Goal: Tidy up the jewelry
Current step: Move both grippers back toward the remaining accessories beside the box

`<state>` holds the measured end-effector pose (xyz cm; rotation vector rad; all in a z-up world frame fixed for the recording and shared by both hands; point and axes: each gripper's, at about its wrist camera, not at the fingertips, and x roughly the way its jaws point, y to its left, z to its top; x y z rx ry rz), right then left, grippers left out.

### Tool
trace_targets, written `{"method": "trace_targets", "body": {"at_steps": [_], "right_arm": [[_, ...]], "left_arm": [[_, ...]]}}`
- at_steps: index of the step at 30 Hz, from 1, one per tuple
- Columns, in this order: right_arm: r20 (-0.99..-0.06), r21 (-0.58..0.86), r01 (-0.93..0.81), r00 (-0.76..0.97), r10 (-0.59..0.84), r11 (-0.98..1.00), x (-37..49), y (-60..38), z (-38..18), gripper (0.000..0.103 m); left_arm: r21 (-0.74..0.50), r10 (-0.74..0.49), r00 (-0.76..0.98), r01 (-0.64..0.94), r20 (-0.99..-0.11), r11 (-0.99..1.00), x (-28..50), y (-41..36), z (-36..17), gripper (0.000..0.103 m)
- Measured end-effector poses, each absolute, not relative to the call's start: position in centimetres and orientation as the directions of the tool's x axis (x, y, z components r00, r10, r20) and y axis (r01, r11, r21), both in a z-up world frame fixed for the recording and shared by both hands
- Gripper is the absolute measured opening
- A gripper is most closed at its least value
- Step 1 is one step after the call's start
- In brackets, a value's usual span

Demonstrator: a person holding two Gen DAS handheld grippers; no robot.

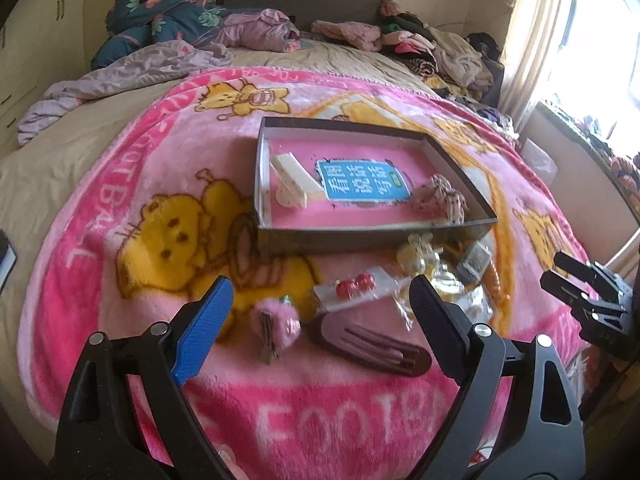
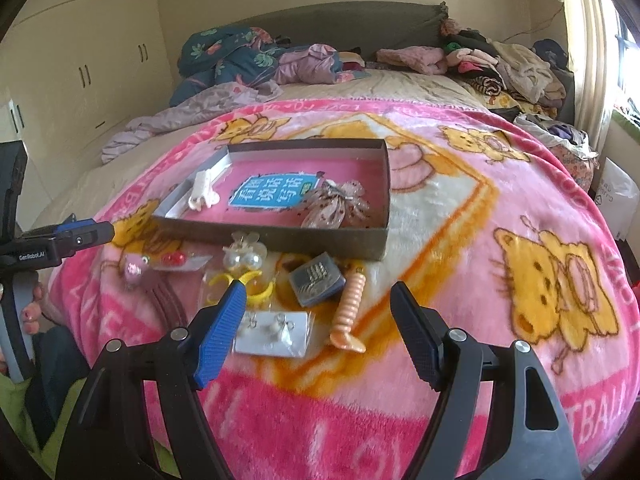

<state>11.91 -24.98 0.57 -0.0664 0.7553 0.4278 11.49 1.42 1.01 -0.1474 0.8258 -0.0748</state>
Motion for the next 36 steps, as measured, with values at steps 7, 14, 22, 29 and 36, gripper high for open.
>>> {"method": "trace_targets", "body": {"at_steps": [7,14,22,29,36], "right_arm": [[-0.693,0.091,-0.410,0.628,0.353,0.908,11.4,-25.1,-0.8,0.072],[-0.709,0.075,-0.421,0.615,0.345,0.904,12.2,-25.0,-2.2,0.072],[-0.724,0.060,-0.443,0.598,0.345,0.894,14.2,-24.6,-3.3,0.072],[-0.743,0.026,-0.480,0.578,0.338,0.877,16.2,-23.7,-4.1,0.072],[-0.766,-0.048,-0.532,0.562,0.311,0.845,17.9,-22.2,-5.0,0.072]], "left_arm": [[-0.110,-0.115,0.658,0.050,-0.744,0.993,11.0,-0.3,-0.2,0.081],[-0.041,-0.094,0.627,0.098,-0.773,0.994,12.2,-1.9,-2.1,0.081],[0.052,-0.046,0.596,0.146,-0.802,0.988,14.8,-3.1,-3.8,0.081],[0.100,-0.018,0.561,0.178,-0.827,0.979,16.6,-3.4,-5.1,0.068],[0.072,-0.044,0.530,0.196,-0.847,0.978,17.8,-3.5,-6.2,0.051]]}}
